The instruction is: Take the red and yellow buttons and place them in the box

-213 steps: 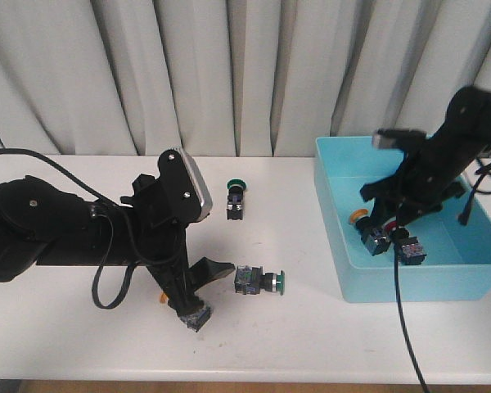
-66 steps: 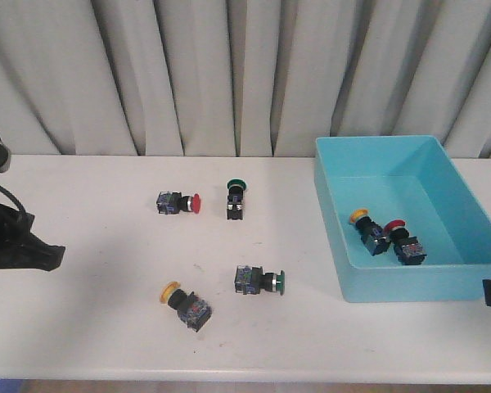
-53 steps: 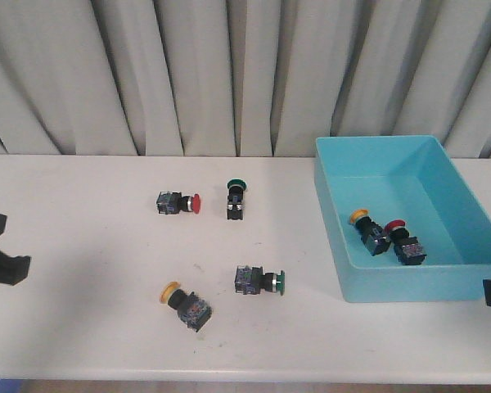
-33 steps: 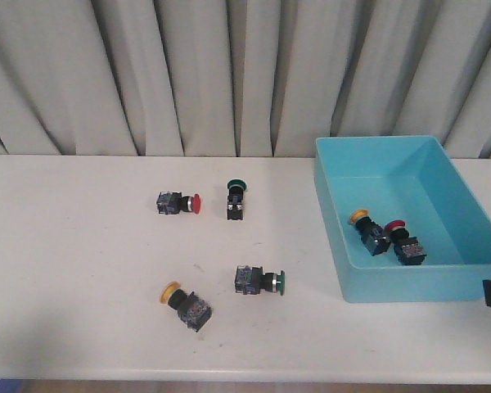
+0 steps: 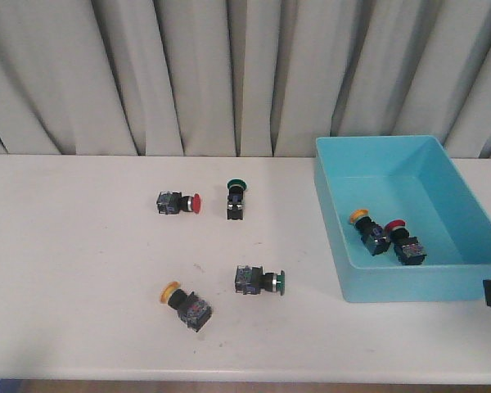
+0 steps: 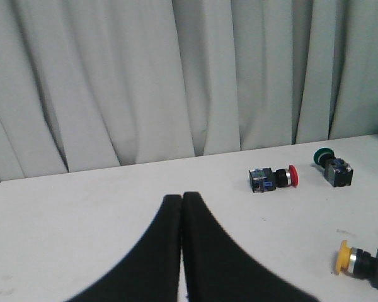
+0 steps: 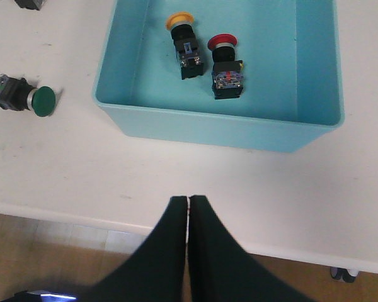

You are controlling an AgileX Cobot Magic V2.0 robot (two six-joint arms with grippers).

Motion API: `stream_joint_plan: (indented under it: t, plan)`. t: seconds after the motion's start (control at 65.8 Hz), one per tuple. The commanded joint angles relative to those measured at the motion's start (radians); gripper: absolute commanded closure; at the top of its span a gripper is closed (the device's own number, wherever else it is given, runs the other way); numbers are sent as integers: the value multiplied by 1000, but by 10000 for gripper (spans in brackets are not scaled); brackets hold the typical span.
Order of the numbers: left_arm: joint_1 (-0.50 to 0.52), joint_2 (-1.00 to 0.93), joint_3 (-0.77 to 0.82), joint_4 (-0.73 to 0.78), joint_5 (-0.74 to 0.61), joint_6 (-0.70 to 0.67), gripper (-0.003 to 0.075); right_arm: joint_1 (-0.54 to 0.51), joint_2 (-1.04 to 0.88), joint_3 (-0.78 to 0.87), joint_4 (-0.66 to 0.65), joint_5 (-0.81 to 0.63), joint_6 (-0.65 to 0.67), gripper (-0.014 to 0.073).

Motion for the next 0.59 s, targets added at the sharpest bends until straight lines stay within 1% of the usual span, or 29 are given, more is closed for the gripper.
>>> stream_joint_plan:
  t: [0.0, 0.578]
  plan:
    - [19, -15, 50, -9, -71, -1, 728, -5, -5, -28, 0, -47, -3, 601]
    - [25, -14, 49, -9, -68, -3, 728, -5, -5, -28, 0, -45, -3, 601]
